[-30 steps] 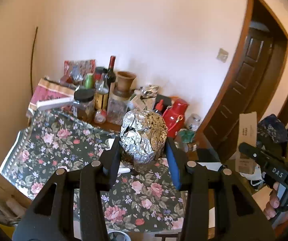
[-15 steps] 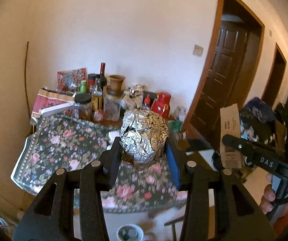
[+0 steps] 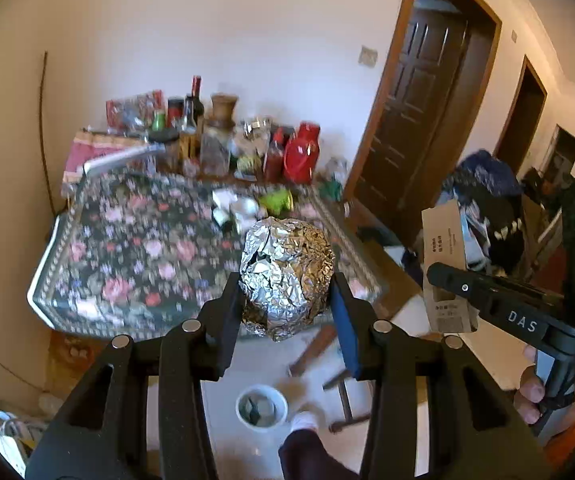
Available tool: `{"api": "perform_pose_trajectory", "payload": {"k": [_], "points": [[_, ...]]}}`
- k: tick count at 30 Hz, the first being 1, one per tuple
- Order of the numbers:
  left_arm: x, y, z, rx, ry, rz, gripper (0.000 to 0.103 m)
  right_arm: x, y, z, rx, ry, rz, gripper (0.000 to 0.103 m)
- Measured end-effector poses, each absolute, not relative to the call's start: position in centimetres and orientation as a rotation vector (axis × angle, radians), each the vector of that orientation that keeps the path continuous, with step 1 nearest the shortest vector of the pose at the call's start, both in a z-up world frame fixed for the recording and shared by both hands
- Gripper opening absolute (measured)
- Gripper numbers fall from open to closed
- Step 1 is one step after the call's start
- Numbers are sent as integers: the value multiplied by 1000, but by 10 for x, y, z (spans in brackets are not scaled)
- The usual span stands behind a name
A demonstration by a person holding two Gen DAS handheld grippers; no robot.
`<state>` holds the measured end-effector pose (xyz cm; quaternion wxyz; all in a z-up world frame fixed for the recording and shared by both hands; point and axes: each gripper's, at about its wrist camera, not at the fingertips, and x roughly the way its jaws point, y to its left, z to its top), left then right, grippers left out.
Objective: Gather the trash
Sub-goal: 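Carry the foil ball in the left tool while the right tool carries the paper strip to the bucket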
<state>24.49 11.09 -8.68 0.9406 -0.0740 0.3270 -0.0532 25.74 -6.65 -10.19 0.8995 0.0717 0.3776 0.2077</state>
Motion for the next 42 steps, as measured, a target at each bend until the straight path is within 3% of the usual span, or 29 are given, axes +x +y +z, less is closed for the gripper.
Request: {"api": "perform_pose_trajectory", "payload": {"k": [9, 15, 29, 42], "points": [[251, 103, -141, -182, 838, -107, 42, 250, -64, -142, 121, 917, 443, 14], [276, 97, -199, -195, 957, -44, 42, 280, -58, -199, 80, 1035, 504, 14], [338, 104, -428, -277, 1244, 44, 42, 325, -42, -415, 7, 1361, 550, 15], [351, 132, -612, -301, 1360, 86, 42, 344, -27, -614, 29, 1543, 502, 15]]}}
